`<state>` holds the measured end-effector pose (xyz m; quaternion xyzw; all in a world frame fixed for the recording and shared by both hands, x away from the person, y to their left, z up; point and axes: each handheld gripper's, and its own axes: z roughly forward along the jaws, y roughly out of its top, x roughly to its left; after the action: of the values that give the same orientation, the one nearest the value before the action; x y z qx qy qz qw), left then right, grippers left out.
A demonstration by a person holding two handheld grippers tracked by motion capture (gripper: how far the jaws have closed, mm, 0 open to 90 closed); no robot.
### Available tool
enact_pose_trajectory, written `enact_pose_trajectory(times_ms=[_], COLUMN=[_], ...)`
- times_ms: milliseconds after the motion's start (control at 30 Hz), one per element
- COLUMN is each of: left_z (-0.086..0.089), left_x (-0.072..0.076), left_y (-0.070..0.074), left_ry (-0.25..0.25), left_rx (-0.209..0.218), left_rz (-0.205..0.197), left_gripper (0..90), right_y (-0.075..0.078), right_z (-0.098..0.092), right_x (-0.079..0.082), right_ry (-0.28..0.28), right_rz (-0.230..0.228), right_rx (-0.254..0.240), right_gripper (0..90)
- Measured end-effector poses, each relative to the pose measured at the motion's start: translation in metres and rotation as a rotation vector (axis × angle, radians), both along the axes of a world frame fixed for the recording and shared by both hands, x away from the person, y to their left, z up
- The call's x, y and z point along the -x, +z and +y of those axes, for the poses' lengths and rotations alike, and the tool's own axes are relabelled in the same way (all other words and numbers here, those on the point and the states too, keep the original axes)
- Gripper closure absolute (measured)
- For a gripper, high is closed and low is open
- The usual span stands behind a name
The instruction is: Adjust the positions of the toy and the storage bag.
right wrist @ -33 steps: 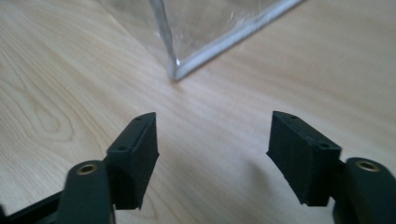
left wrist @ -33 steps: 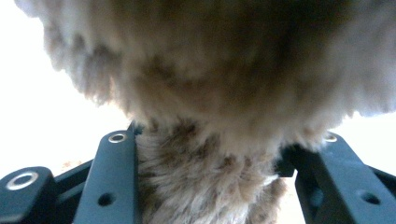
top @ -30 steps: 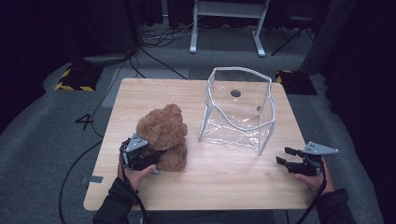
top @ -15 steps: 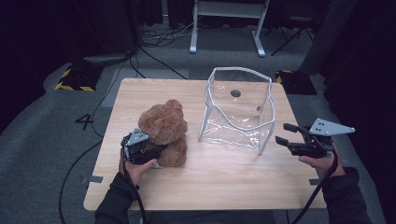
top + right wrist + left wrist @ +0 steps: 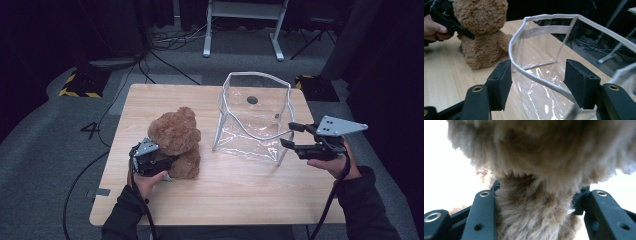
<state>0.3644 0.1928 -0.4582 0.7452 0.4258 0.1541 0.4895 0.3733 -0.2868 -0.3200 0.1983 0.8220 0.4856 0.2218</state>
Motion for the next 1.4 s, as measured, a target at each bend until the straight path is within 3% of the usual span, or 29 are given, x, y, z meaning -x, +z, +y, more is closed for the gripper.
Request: enact_pose_trajectory(times_ms=[200, 333, 467, 733, 867, 933, 1200, 1400], left_z=[0.0, 0.0, 0.0, 0.0, 0.0, 0.0, 0.0, 0.0], left_x=[0.0, 0.0, 0.0, 0.0, 0.0, 0.0, 0.0, 0.0], left_y=[0.0, 0.0, 0.0, 0.0, 0.0, 0.0, 0.0, 0.0], left_ry=[-0.006, -0.009, -0.011, -0.012, -0.013, -0.014, -0.014, -0.014], left_rx=[-0.002, -0.002, -0.002, -0.001, 0.0, -0.001, 0.0, -0.004], left_rz=[0.0, 0.0, 0.0, 0.001, 0.001, 0.0, 0.001, -0.002], left_gripper=[48.7, 48.7, 48.6, 48.7, 48.7, 48.7, 48.7, 48.8], right_y=[-0.007, -0.014, -0.021, -0.032, -0.035, -0.035, -0.036, -0.033], right_z=[0.03, 0.045, 0.06, 0.076, 0.078, 0.079, 0.082, 0.082], right_x=[-0.007, -0.011, -0.017, -0.032, -0.036, -0.035, -0.027, -0.007], right_ry=[0.039, 0.039, 0.029, 0.023, 0.044, 0.057, 0.127, 0.206], right_rz=[0.017, 0.033, 0.039, 0.069, 0.089, 0.08, 0.064, 0.045], right_rx=[0.059, 0.065, 0.11, 0.175, 0.169, 0.169, 0.171, 0.19], right_gripper=[39.5, 41.6, 45.9, 65.4, 77.8, 86.8, 87.8, 87.8])
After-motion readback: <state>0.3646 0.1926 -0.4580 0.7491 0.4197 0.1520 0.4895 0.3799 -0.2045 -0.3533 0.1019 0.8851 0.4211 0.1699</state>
